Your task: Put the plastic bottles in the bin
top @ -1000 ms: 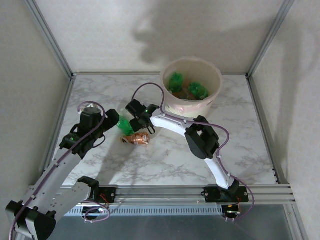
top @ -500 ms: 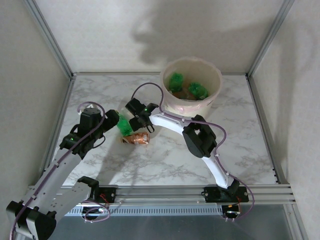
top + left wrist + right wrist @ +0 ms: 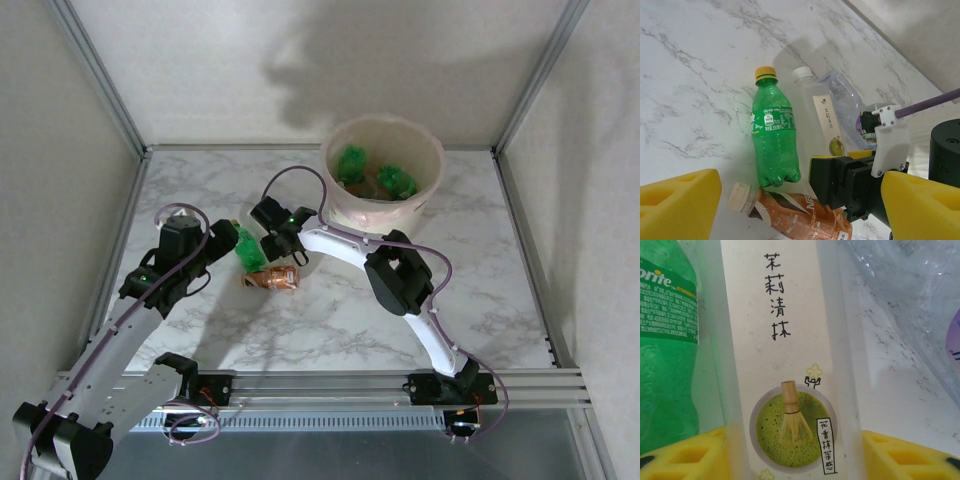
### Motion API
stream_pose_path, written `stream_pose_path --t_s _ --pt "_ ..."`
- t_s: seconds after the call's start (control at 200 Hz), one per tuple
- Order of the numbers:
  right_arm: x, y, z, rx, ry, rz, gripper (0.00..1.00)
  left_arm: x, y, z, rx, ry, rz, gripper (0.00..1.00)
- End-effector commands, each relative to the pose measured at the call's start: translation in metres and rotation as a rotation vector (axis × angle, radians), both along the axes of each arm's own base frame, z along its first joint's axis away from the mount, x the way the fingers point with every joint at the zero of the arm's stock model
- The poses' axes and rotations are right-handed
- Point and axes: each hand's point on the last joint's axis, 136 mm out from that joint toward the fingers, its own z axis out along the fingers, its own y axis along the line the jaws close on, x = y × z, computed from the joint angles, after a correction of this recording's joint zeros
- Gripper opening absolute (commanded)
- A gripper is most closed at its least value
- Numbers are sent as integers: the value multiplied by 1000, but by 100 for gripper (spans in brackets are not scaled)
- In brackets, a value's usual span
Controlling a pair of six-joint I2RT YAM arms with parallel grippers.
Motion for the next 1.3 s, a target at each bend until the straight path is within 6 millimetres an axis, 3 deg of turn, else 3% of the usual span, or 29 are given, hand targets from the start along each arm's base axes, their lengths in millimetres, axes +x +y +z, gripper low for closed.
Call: stream_pose_path --t_s 0.0,0.265,0.466,0.661,0.881,1.081,1.191,1.297 --pt "-13 5 5 2 10 27 54 -2 3 -5 -17 9 17 83" --pt "-19 9 48 33 -59 28 49 -2 4 -3 -17 4 21 82" --pt "-23 9 97 89 -123 8 49 -2 7 2 -5 -4 31 82" --pt "-27 2 155 160 -193 -35 47 -2 9 14 -19 -37 44 82" --pt "-29 -14 247 287 -299 -75 48 -3 10 10 -17 -30 47 82" --pt "-15 -60 321 328 -403 -185 48 -3 8 8 -25 -28 43 82" --pt "1 -100 339 319 -428 -268 48 -3 7 6 -23 -21 37 82" --pt "14 -140 344 284 -438 -346 48 -4 8 4 -21 -17 37 82"
